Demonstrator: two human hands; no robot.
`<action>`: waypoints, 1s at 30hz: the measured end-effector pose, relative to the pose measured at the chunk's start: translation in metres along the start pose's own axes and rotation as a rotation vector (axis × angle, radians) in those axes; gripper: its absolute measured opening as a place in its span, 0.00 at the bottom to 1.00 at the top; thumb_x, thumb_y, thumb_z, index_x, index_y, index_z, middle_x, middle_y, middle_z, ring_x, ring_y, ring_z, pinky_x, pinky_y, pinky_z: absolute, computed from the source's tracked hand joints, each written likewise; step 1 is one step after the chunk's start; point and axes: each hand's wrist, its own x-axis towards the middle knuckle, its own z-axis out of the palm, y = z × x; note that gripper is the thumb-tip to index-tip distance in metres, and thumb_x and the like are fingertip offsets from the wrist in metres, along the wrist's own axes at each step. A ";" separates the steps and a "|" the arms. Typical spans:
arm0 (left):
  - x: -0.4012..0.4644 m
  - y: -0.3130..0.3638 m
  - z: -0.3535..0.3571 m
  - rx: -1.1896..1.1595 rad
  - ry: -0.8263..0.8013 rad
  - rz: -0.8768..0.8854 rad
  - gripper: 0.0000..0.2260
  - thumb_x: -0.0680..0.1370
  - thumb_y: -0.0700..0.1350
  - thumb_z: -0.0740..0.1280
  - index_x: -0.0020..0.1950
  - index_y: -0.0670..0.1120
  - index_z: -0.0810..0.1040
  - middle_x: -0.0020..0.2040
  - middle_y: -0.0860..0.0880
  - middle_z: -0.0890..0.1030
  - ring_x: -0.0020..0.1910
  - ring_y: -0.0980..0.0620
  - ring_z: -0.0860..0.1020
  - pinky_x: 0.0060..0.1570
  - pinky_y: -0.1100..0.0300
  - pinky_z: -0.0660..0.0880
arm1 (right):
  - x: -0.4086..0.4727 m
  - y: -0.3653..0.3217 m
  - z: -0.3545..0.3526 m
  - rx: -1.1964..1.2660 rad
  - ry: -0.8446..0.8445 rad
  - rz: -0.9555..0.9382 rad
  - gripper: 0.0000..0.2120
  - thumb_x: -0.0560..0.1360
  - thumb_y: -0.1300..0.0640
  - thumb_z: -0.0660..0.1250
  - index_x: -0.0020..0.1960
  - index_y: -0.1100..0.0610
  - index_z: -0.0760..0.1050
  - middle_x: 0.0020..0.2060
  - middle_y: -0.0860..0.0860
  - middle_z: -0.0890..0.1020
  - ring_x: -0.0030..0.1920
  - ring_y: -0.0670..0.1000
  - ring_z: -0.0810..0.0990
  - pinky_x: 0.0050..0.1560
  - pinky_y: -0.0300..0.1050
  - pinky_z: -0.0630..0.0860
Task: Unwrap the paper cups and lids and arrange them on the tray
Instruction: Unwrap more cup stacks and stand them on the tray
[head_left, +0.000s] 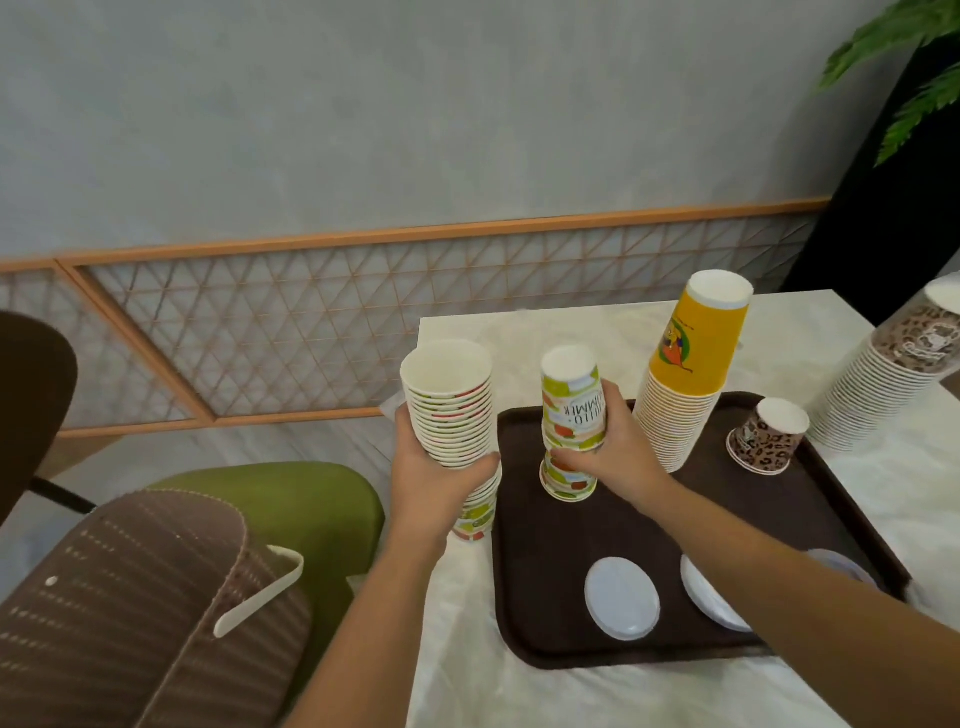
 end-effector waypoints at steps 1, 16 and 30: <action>0.001 -0.001 0.000 -0.003 0.004 -0.004 0.32 0.64 0.34 0.77 0.57 0.59 0.67 0.52 0.56 0.78 0.52 0.58 0.77 0.44 0.63 0.73 | 0.002 0.012 0.004 -0.002 0.002 0.011 0.40 0.63 0.61 0.79 0.69 0.53 0.62 0.59 0.48 0.76 0.58 0.47 0.76 0.60 0.47 0.75; -0.001 -0.011 0.001 0.068 -0.025 -0.008 0.33 0.63 0.33 0.78 0.60 0.55 0.69 0.53 0.55 0.79 0.52 0.59 0.78 0.46 0.63 0.75 | 0.035 0.061 0.042 -0.137 -0.002 0.169 0.47 0.59 0.52 0.81 0.71 0.54 0.59 0.65 0.51 0.73 0.67 0.54 0.71 0.69 0.53 0.66; -0.014 -0.013 0.000 0.223 -0.055 0.115 0.34 0.61 0.37 0.79 0.60 0.54 0.67 0.52 0.57 0.77 0.51 0.61 0.77 0.42 0.71 0.75 | -0.003 -0.109 0.008 -0.438 -0.382 -0.426 0.45 0.65 0.41 0.75 0.73 0.42 0.53 0.67 0.42 0.67 0.64 0.39 0.65 0.60 0.33 0.62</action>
